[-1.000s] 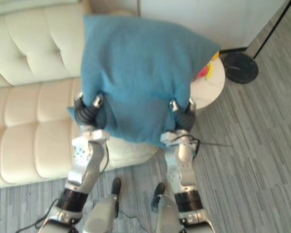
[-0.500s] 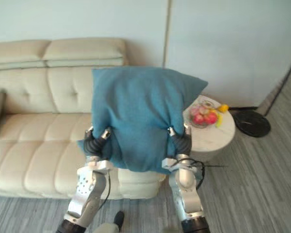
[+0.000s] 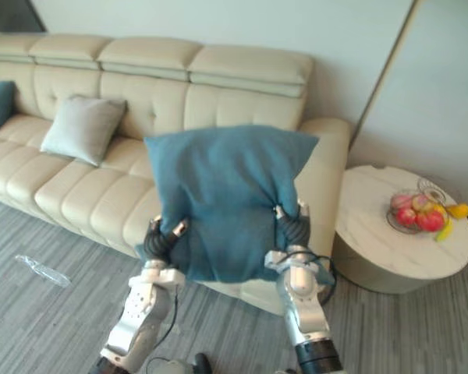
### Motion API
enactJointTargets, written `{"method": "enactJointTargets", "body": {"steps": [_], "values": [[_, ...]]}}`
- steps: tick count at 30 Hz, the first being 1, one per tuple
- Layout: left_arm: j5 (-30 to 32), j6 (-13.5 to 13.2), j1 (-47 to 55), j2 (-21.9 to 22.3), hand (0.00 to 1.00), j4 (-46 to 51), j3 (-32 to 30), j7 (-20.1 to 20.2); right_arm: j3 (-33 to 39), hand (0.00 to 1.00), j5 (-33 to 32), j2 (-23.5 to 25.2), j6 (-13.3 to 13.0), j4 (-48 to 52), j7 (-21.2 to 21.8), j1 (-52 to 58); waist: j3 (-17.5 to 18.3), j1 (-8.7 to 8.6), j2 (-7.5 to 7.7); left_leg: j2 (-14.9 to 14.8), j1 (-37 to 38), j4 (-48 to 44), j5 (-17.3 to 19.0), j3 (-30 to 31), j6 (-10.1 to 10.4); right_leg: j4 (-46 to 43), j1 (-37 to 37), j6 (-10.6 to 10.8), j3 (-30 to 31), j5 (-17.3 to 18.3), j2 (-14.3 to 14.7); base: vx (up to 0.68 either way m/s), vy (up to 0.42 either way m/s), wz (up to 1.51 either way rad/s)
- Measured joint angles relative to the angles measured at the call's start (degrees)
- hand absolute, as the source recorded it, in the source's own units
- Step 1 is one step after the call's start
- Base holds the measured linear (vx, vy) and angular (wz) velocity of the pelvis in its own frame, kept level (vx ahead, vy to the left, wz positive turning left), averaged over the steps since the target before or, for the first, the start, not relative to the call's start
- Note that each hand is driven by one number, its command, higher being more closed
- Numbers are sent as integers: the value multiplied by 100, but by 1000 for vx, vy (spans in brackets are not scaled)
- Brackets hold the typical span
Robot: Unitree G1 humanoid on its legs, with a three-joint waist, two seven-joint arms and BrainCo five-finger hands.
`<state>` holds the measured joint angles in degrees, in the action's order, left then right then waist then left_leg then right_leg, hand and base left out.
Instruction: Pick up cushions and gather them together orderly.
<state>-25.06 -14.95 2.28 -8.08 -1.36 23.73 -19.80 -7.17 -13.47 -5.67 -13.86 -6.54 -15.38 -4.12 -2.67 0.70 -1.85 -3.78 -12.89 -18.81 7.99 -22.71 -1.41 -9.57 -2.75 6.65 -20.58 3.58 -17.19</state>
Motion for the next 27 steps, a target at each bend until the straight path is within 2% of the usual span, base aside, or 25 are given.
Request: {"method": "enactJointTargets", "body": {"steps": [1,2,3,4,5,6,7,8,9,10,11,12,13,14,15,16,19,20,21,23,25,26,27], "values": [[-26,27,73,-24,100,2,47,16,-1,100,-3,-1,0,-89,0,53,-46,2,65,112,-53,-75,136,61,-3,-405,-163,-71,36,140,-164,-43,123,16],[-28,28,78,-26,100,3,54,18,1,100,-4,-2,0,-103,0,54,-62,0,79,134,-43,-75,138,73,-2,-463,-187,-94,42,163,-189,-54,108,18],[-43,42,82,-29,100,4,101,22,15,100,-9,-18,1,-169,0,58,-151,-20,114,214,-9,-45,155,157,-25,-996,-379,-327,202,251,-282,-42,60,27],[-43,82,80,-51,100,3,144,23,17,100,-11,-78,1,-237,1,66,-308,-90,129,243,108,69,173,307,-61,-1838,-798,-467,750,161,-239,-62,77,33],[-43,110,82,-107,100,3,184,23,15,100,-12,-91,1,-292,3,83,-338,-112,133,238,164,154,154,390,-30,-2069,-932,-382,1028,222,-112,-35,28,63],[-43,152,76,-289,100,2,329,67,15,100,-22,-141,39,-365,4,133,-404,-180,127,237,420,725,88,615,71,-2059,-1001,-132,1337,462,381,-7,-15,52],[-43,154,78,-316,100,3,337,107,16,100,-23,-141,38,-361,4,149,-391,-202,165,265,516,991,74,616,95,-1929,-1068,-155,1336,492,475,101,-24,72],[-45,147,23,-409,100,62,334,155,18,100,-26,-133,27,-269,23,170,-367,-325,416,488,468,711,38,606,-95,-1513,-1259,-280,1243,640,482,153,3,45],[-44,135,-17,-388,100,93,337,174,24,100,-30,-211,27,-141,31,183,-421,-353,362,408,424,234,117,662,-103,-1470,-1312,-307,1219,662,549,256,31,37],[-45,148,-89,-405,100,40,326,242,16,100,-50,-292,-24,-162,57,182,-539,-302,470,570,708,422,461,886,9,-1386,-1425,-345,1343,627,566,197,-6,33],[-46,181,-81,-371,100,22,345,252,16,100,-57,-344,-19,-172,71,223,-595,-388,386,518,773,516,409,928,15,-1297,-1434,-417,1414,484,707,204,-73,50],[-43,182,-78,-366,100,28,427,305,51,100,-66,-378,-25,-170,71,326,-553,-450,254,410,683,465,449,1042,107,-885,-1399,-423,1528,165,932,240,-177,62],[-44,188,-69,-318,100,25,434,328,66,100,-69,-384,-22,-169,71,408,-520,-445,171,286,613,349,563,1159,253,-907,-1395,-503,1507,88,1065,268,-185,39],[-45,188,-55,-310,100,26,433,338,65,100,-71,-381,-21,-167,71,445,-500,-406,137,253,596,336,593,1199,293,-930,-1391,-538,1456,153,1094,330,-213,27],[-46,200,-18,-284,100,26,435,373,61,100,-94,-372,2,-102,71,571,-439,-396,48,88,601,386,595,1274,398,-898,-1312,-624,1197,236,1167,252,-160,32],[-46,200,-2,-272,100,30,436,385,60,100,-115,-361,21,-11,70,661,-427,-398,31,13,613,302,486,1290,461,-857,-1232,-665,1084,253,1185,327,-228,56],[-107,199,63,-118,100,39,412,391,60,100,-124,-407,100,682,68,1002,-445,-310,5,-467,128,-1427,442,1216,508,-620,-623,-812,820,343,1401,306,-188,36],[-111,193,114,-110,100,85,406,401,61,100,-123,-411,100,1007,67,1123,-442,-238,28,-605,5,-1974,453,1123,472,-484,-304,-917,820,412,1409,276,-43,1],[-121,183,156,-81,100,187,387,425,61,100,-120,-409,67,1341,67,1199,-416,-153,64,-750,-71,-2150,528,963,400,-347,-99,-922,850,416,1375,265,-24,-6],[-126,128,167,38,100,367,323,439,88,100,-120,-409,-64,1543,68,1159,-337,-111,87,-835,-249,-1827,552,854,406,-169,-34,-920,866,415,1260,202,18,-9],[-124,35,161,199,100,453,316,513,220,100,-134,-396,-162,1574,67,1089,-302,-86,44,-875,-323,-915,513,885,434,-19,58,-906,861,406,1145,175,132,4],[-124,36,160,243,100,452,321,548,273,100,-182,-387,-169,1530,64,1077,-276,-85,14,-775,-296,-255,335,1107,495,68,140,-880,873,391,1063,178,254,2],[-122,41,151,252,100,452,323,549,273,100,-240,-389,-207,1374,63,1027,-245,-85,-30,-592,-227,608,-116,1471,643,232,217,-724,928,297,1002,223,361,-8]]}}
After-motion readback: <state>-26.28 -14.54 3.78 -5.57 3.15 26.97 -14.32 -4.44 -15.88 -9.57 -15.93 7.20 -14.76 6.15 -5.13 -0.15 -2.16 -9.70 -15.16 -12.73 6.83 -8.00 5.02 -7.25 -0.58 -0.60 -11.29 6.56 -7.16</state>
